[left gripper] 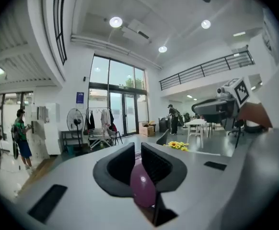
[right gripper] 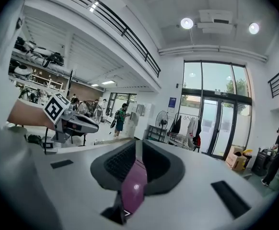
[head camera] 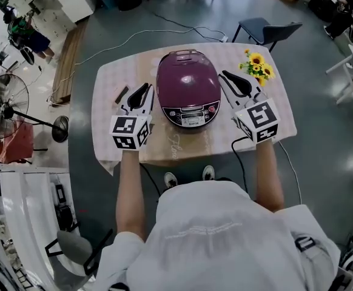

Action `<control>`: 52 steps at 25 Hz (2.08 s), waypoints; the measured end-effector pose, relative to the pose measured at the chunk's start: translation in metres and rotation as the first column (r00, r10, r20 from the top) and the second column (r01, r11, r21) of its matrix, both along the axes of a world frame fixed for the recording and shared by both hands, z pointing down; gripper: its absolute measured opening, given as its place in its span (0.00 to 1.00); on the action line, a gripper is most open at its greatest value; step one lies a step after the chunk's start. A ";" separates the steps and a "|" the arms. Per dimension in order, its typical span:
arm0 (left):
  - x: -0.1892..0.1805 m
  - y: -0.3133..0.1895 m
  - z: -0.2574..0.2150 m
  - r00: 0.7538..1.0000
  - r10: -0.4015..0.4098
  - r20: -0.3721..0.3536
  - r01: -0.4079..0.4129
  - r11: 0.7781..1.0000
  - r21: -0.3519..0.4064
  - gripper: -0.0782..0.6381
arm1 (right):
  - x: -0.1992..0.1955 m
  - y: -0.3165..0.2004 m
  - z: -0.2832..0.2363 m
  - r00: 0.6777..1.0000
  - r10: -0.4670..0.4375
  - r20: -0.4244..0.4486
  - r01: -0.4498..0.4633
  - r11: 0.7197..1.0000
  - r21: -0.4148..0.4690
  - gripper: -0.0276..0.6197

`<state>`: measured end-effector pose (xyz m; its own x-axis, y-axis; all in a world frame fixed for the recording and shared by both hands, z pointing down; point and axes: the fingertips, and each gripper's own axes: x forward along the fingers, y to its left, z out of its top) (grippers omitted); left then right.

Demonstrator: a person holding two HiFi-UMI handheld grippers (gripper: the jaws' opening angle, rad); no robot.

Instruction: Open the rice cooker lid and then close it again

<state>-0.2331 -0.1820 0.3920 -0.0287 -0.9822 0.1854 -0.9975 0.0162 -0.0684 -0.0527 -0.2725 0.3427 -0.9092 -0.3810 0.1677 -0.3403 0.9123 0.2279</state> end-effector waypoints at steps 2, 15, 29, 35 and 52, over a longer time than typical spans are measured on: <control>-0.009 0.011 -0.015 0.997 -0.026 0.077 0.025 1.000 0.014 0.17 | -0.005 0.005 -0.008 1.000 -0.001 0.008 0.000 1.000 0.018 0.14; -0.005 0.038 -0.085 0.989 -0.016 0.148 -0.004 0.991 0.136 0.13 | -0.021 0.028 -0.037 0.999 0.004 0.034 -0.007 0.997 0.082 0.10; 0.000 0.042 -0.098 0.985 0.023 0.170 -0.049 0.988 0.147 0.13 | -0.034 0.035 -0.046 0.999 0.008 0.037 -0.011 0.996 0.089 0.08; 0.001 0.046 -0.099 0.984 0.035 0.176 -0.063 0.986 0.155 0.13 | -0.036 0.038 -0.041 1.000 0.016 0.015 -0.017 0.996 0.088 0.08; -0.007 0.050 -0.090 0.987 0.058 0.147 -0.079 0.987 0.142 0.13 | -0.047 0.046 -0.027 1.000 0.020 -0.003 -0.020 0.998 0.065 0.08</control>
<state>-0.2400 -0.1322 0.3021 0.0243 -0.9990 0.0379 -0.9768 -0.0318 -0.2116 -0.0997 -0.2263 0.3152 -0.9007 -0.4094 0.1450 -0.3576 0.8886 0.2873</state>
